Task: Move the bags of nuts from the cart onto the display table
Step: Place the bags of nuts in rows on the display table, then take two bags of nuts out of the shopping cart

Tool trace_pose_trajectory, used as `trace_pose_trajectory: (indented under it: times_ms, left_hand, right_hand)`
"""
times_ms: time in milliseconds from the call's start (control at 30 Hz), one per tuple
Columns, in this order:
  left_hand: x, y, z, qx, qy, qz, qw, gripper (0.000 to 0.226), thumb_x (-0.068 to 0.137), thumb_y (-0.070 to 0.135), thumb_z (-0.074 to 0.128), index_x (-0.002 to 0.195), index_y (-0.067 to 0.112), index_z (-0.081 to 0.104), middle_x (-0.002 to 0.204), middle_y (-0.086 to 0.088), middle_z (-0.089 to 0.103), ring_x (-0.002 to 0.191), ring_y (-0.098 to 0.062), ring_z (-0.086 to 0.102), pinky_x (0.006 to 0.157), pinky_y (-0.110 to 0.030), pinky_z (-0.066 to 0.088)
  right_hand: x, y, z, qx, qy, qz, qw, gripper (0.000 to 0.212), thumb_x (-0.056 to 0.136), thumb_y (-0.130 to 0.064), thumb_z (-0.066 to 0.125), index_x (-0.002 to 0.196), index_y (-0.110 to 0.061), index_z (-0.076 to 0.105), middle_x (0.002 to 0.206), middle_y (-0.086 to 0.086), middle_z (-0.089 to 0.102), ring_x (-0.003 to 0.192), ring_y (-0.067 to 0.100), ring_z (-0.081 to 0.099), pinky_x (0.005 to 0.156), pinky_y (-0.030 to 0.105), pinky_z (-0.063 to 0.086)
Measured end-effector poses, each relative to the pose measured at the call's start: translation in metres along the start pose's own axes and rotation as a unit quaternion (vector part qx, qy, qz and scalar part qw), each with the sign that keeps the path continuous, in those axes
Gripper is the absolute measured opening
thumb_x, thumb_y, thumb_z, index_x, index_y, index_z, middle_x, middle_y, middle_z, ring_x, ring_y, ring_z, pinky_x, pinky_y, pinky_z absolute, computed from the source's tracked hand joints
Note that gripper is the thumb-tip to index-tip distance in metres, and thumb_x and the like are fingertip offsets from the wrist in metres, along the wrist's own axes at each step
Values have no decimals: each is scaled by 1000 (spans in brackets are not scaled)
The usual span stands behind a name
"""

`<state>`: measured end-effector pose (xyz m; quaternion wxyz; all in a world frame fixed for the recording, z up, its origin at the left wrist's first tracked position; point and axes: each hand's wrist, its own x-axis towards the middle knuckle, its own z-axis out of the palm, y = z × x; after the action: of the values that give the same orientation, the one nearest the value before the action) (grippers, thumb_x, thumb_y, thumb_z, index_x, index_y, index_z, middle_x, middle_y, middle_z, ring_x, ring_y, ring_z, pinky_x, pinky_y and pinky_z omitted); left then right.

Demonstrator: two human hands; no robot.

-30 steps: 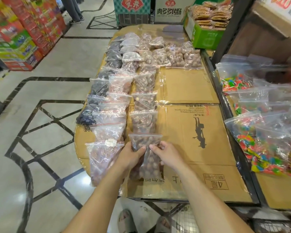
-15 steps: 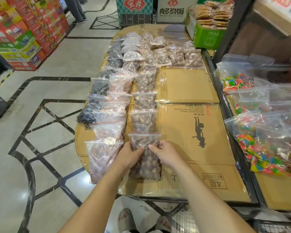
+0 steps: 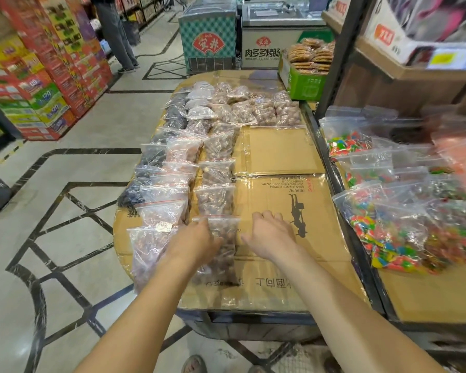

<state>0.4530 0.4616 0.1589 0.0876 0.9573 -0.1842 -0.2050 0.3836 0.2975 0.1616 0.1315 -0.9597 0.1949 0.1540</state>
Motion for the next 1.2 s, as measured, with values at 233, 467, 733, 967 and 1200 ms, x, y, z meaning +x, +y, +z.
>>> trace_pose_trajectory:
  times_ms: [233, 467, 733, 967, 1200]
  left_hand:
    - [-13, 39, -12, 98, 42, 81, 991, 71, 103, 55, 47, 160, 16, 33, 160, -10, 46, 148, -33, 41, 120, -53, 37]
    - [-22, 73, -13, 115, 79, 215, 967, 69, 102, 54, 49, 158, 16, 37, 160, -7, 47, 148, -33, 39, 119, -48, 33]
    - [-41, 97, 8, 138, 51, 334, 931, 66, 101, 53, 51, 155, 17, 39, 158, -6, 47, 145, -32, 40, 117, -49, 34]
    - [-72, 130, 37, 160, 18, 407, 899, 67, 101, 54, 52, 156, 18, 39, 159, -7, 46, 147, -32, 37, 118, -50, 33]
    - [-108, 193, 69, 197, -1, 463, 864, 69, 102, 52, 52, 159, 17, 36, 161, -8, 45, 149, -33, 38, 120, -51, 33]
  right_hand:
    - [-36, 23, -24, -66, 50, 42, 996, 64, 107, -52, 46, 155, -11, 39, 153, 17, 45, 140, 38, 41, 115, 54, 36]
    - [-80, 42, -28, -53, 111, 132, 984, 60, 106, -49, 45, 152, -11, 42, 148, 15, 50, 135, 36, 46, 110, 52, 39]
    - [-140, 57, -4, -23, 100, 250, 963, 58, 105, -56, 46, 144, -13, 45, 147, 14, 51, 136, 37, 45, 112, 52, 39]
    - [-192, 77, 27, 20, 84, 333, 939, 64, 106, -58, 43, 153, -14, 39, 155, 12, 46, 142, 37, 41, 114, 53, 36]
    - [-242, 132, 45, 51, 81, 393, 914, 62, 106, -55, 45, 152, -15, 43, 153, 14, 46, 141, 39, 41, 113, 54, 38]
